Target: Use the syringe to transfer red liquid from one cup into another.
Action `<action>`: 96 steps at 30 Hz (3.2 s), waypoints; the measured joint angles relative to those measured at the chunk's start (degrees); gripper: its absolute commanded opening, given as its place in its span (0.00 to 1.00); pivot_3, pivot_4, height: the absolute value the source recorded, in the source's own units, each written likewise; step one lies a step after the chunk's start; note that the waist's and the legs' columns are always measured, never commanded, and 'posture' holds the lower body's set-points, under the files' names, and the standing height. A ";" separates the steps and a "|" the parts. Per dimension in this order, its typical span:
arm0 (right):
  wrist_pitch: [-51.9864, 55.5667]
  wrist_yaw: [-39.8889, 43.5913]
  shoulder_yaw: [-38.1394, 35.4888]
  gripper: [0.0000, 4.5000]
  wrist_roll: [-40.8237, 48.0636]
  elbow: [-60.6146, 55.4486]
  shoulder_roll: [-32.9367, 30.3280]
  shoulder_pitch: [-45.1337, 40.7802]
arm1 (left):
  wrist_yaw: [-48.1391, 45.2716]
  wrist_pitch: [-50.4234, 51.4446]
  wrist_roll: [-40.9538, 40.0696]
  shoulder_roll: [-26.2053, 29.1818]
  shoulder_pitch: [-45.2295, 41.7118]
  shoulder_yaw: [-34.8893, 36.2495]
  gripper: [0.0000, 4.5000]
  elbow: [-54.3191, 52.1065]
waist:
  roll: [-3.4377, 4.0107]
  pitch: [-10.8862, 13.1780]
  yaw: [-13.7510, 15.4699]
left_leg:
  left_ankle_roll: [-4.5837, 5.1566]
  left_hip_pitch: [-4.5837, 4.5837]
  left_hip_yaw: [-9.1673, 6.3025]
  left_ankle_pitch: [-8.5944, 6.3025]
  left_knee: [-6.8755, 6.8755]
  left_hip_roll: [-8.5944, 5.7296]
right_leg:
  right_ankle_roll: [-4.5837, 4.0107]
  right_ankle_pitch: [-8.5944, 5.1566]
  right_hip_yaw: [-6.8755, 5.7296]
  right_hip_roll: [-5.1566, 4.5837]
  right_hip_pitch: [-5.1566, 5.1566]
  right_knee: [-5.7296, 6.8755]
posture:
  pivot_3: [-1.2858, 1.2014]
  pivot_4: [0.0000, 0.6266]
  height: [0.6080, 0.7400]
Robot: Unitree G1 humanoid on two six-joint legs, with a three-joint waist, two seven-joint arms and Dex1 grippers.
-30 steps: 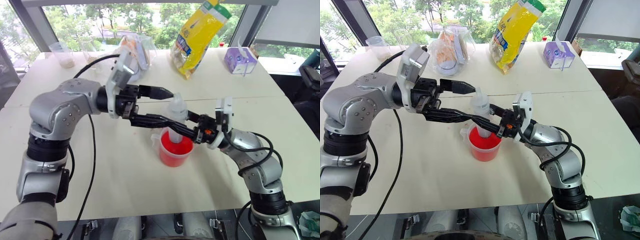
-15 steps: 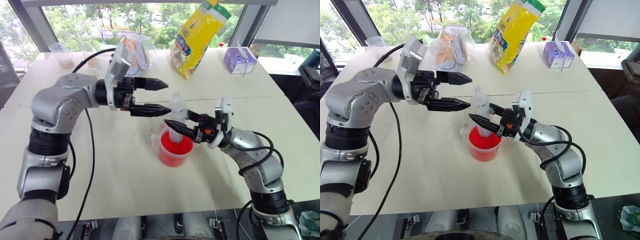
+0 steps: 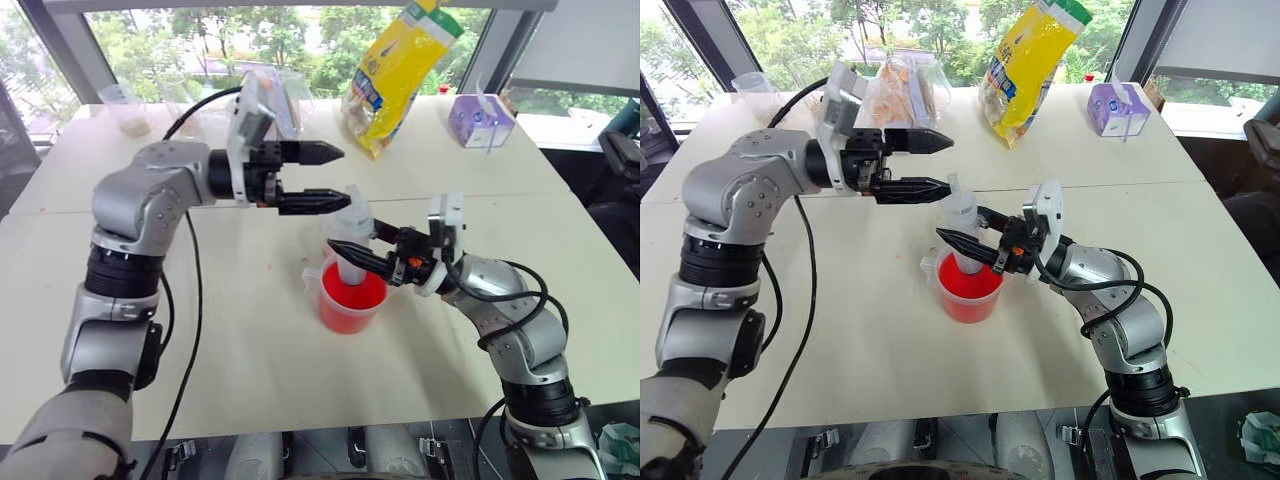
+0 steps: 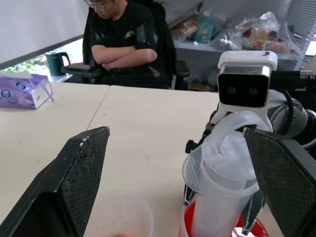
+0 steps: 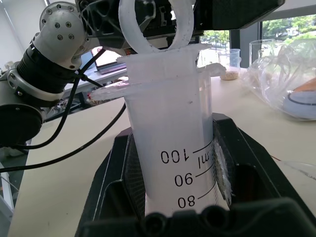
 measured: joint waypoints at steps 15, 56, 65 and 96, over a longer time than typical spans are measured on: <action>0.54 -1.54 -0.72 0.33 0.30 1.17 -0.45 -0.05 | -0.66 -1.04 1.30 -4.29 0.56 -2.14 0.01 -0.19 | 0.00 0.00 -0.02 | 0.00 0.01 -0.01 0.00 0.01 0.00 | 0.00 0.00 0.00 0.00 0.02 0.01 | 0.52 0.24 1.00; 0.88 -1.08 -0.68 0.33 5.55 0.11 -1.02 2.41 | -1.58 4.09 -3.56 -3.48 -4.37 -1.04 0.01 1.80 | 0.00 0.00 -0.02 | 0.00 0.01 -0.03 0.00 0.01 0.00 | 0.00 0.00 0.00 0.00 0.02 0.00 | 0.52 0.24 1.00; 4.39 -1.19 -1.17 0.33 7.20 -0.66 -2.94 -1.00 | -2.26 3.99 -3.61 -1.22 -4.10 0.50 0.34 0.88 | 0.00 0.00 -0.08 | 0.00 0.02 -0.06 0.00 0.00 0.02 | 0.00 0.00 -0.02 0.02 0.02 0.02 | 0.52 0.24 1.00; 4.01 0.60 -6.19 0.33 10.25 19.61 -3.64 -27.37 | 1.05 4.20 -4.06 12.66 8.17 9.81 1.00 -5.14 | 0.00 0.01 -0.12 | 0.01 0.01 0.00 0.00 0.01 0.04 | -0.01 0.01 -0.02 0.00 0.04 0.00 | 0.52 0.24 1.00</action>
